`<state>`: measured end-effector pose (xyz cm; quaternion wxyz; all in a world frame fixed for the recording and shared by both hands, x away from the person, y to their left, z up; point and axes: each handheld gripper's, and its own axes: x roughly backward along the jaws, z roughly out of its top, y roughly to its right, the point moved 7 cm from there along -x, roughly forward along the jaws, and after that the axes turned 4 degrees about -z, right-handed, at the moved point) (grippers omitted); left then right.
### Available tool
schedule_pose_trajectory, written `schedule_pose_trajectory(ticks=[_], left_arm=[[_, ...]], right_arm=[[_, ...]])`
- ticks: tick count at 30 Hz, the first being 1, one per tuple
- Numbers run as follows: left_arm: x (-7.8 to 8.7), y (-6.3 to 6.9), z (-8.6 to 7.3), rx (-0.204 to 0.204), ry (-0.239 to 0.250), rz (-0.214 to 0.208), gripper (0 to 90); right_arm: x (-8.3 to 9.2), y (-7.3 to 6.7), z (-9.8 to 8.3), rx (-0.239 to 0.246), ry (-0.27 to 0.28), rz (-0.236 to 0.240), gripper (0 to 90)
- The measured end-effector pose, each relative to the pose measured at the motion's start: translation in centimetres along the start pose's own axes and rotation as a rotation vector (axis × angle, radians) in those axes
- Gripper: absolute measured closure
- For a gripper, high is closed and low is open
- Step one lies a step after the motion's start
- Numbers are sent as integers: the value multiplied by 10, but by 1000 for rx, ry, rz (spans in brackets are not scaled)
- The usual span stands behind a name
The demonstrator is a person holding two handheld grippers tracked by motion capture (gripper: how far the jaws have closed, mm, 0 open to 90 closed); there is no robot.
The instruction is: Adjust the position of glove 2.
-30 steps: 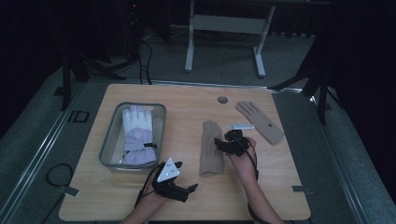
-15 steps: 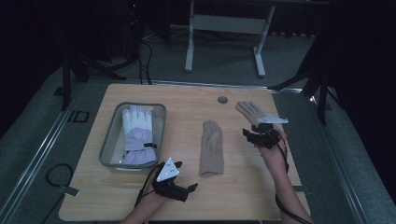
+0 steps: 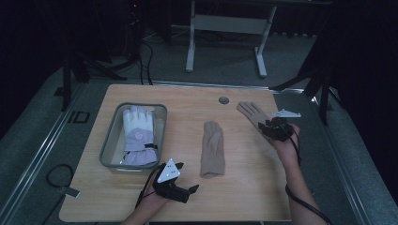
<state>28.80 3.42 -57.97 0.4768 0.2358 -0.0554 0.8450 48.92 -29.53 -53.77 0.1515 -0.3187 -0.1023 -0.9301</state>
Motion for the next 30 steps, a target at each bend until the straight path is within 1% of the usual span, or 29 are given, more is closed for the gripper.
schedule_pose_trajectory(ticks=[1, 2, 3, 4, 5, 7, 8, 9, 11, 16, 18, 20, 23, 26, 27, 28, 30], left_arm=[[0, 0, 0, 1, 0, -2, 28], [0, 0, 0, 1, -2, -4, 28], [0, 0, 0, -1, -2, -5, 28], [0, 0, 0, -1, -2, -5, 28], [-1, 0, -1, -2, -5, -6, 28], [-1, 1, -1, 0, -3, -8, 28], [-1, 1, -1, 0, -3, -8, 28], [-1, 1, -1, -2, -5, -8, 28], [-1, 2, -1, -3, -3, -11, 28], [-2, 2, -2, 1, -4, -14, 28], [-2, 2, -2, 7, -3, -17, 28], [-2, 2, -2, 9, -2, -18, 28], [-2, 3, -2, 12, -2, -21, 28], [-2, 4, -3, 13, -2, -23, 28], [-2, 4, -3, 13, -2, -23, 28], [-2, 4, -3, 14, 0, -23, 28], [-1, 3, -2, 17, 2, -24, 28]], right_arm=[[-2, 2, 0, 0, -5, -3, 622], [-6, 6, 0, -3, -20, 4, 634], [-10, 10, -1, -6, -36, -8, 647], [-10, 10, -1, -6, -36, -8, 647], [-17, 18, -2, -22, -56, -10, 653], [-22, 22, -2, -14, -69, -19, 648], [-22, 22, -2, -14, -69, -19, 648], [-25, 24, -2, -9, -68, -19, 635], [-31, 30, -1, -4, -76, -33, 620], [-41, 39, 1, 14, -73, -77, 555], [-46, 40, 0, 14, -76, -66, 539], [-52, 42, -3, 21, -96, -69, 533], [-58, 44, -6, 5, -111, -50, 520], [-65, 46, -13, 2, -150, -42, 513], [-65, 46, -13, 2, -150, -42, 513], [-69, 46, -18, 8, -171, -41, 526], [-71, 46, -20, -16, -170, -21, 566]])
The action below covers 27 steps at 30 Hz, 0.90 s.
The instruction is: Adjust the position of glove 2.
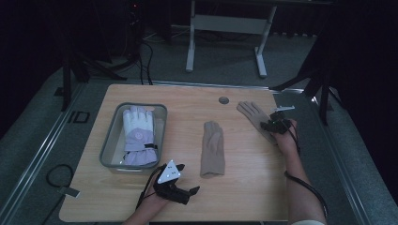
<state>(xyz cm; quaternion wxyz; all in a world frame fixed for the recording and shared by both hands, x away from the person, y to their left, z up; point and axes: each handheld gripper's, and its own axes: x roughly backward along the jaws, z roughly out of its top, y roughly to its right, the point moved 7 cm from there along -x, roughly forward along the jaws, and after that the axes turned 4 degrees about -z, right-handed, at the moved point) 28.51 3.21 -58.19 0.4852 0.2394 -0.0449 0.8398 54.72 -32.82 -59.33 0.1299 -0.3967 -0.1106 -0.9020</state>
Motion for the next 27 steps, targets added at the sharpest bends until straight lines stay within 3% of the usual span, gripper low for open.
schedule_pose_trajectory(ticks=[1, 3, 6, 9, 14, 17, 19, 27], left_arm=[[0, 0, 0, 0, 0, 0, 28], [1, -1, 0, 2, 3, 3, 28], [1, -1, 0, 7, 4, 3, 28], [1, -1, 0, 7, 4, 3, 28], [1, -1, 0, 6, 4, 3, 28], [2, -2, 2, 6, 13, 4, 28], [3, -2, 3, 7, 20, 8, 28], [3, -3, 4, 9, 25, 14, 28]], right_arm=[[0, 0, 0, 0, 0, 0, 566], [0, -1, 0, -14, -1, 26, 692], [1, -3, 0, -20, -14, 35, 787], [2, -5, 1, -28, -23, 28, 809], [9, -9, 5, -117, -30, -8, 831], [16, -12, 7, -171, -23, -3, 838], [22, -13, 9, -213, -8, -7, 841], [62, -20, 13, -304, 65, -53, 845]])
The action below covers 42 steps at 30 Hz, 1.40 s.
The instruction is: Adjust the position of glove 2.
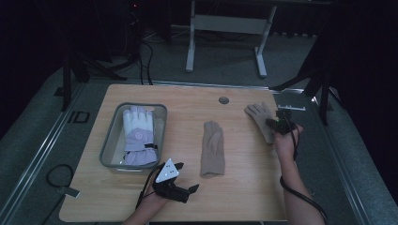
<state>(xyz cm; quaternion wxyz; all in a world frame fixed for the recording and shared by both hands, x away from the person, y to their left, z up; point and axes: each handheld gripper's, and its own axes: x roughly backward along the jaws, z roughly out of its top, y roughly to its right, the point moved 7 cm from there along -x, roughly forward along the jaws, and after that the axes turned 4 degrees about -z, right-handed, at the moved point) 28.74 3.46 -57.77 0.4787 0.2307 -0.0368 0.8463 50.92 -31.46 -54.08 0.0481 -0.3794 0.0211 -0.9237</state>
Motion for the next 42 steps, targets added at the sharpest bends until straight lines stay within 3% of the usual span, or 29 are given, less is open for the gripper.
schedule_pose_trajectory(ticks=[3, 8, 15, 18, 26, 32, 35, 42], left_arm=[[-1, 0, 0, -4, -1, 1, 28], [-1, 1, 1, -8, 2, 1, 28], [0, 2, 3, -14, 5, -1, 28], [0, 2, 3, -14, 6, 0, 28], [0, 3, 3, -20, 4, -2, 28], [-1, 2, 3, -19, 2, -1, 28], [0, 2, 3, -19, 3, -2, 29], [0, 1, 2, -19, 1, -4, 28]], right_arm=[[17, -2, -3, -9, 35, -39, 845], [40, -10, -17, -54, 70, -18, 845], [52, -16, -50, -93, 75, 1, 845], [54, -16, -65, -107, 65, 5, 845], [51, -22, -101, -71, 8, -14, 837], [38, -22, -116, -66, -31, -22, 794], [38, -24, -116, -56, -18, -27, 765], [47, -20, -111, -53, -12, 64, 619]])
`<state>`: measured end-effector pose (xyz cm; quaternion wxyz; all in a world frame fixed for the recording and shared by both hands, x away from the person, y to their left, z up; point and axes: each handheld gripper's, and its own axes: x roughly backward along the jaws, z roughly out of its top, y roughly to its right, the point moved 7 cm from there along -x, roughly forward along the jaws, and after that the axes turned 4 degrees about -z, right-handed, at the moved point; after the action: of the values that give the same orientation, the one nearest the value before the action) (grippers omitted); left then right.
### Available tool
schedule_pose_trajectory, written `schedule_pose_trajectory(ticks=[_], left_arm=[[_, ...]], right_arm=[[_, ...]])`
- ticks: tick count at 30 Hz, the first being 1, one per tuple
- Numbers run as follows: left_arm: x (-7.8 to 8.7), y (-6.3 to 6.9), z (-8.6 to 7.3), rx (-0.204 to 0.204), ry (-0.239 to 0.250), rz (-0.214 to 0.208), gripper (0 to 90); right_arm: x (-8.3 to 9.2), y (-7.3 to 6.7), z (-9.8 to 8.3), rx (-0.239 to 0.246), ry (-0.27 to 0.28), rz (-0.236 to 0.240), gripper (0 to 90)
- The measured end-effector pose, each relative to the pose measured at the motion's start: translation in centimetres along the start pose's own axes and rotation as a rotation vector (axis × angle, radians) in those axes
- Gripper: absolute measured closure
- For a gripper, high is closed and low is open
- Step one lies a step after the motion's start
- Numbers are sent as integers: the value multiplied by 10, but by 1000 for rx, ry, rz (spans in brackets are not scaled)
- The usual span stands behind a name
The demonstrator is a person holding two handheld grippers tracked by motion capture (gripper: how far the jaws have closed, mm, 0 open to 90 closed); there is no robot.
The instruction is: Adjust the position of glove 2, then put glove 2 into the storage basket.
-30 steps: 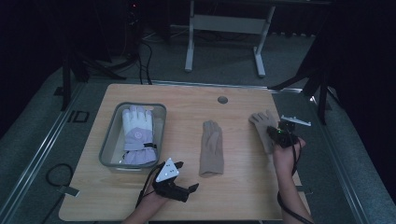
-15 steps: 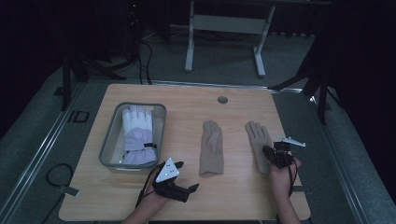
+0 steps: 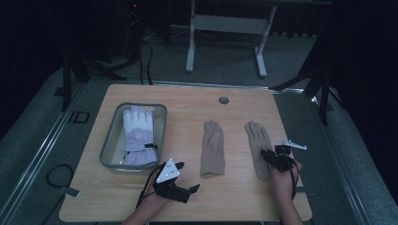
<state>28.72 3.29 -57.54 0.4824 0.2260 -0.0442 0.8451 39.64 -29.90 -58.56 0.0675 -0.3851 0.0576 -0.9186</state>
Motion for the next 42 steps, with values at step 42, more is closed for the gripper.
schedule_pose_trajectory(ticks=[42], left_arm=[[-2, 0, -2, 0, 2, -10, 28]], right_arm=[[-25, 12, 12, 436, 1, 130, 799]])
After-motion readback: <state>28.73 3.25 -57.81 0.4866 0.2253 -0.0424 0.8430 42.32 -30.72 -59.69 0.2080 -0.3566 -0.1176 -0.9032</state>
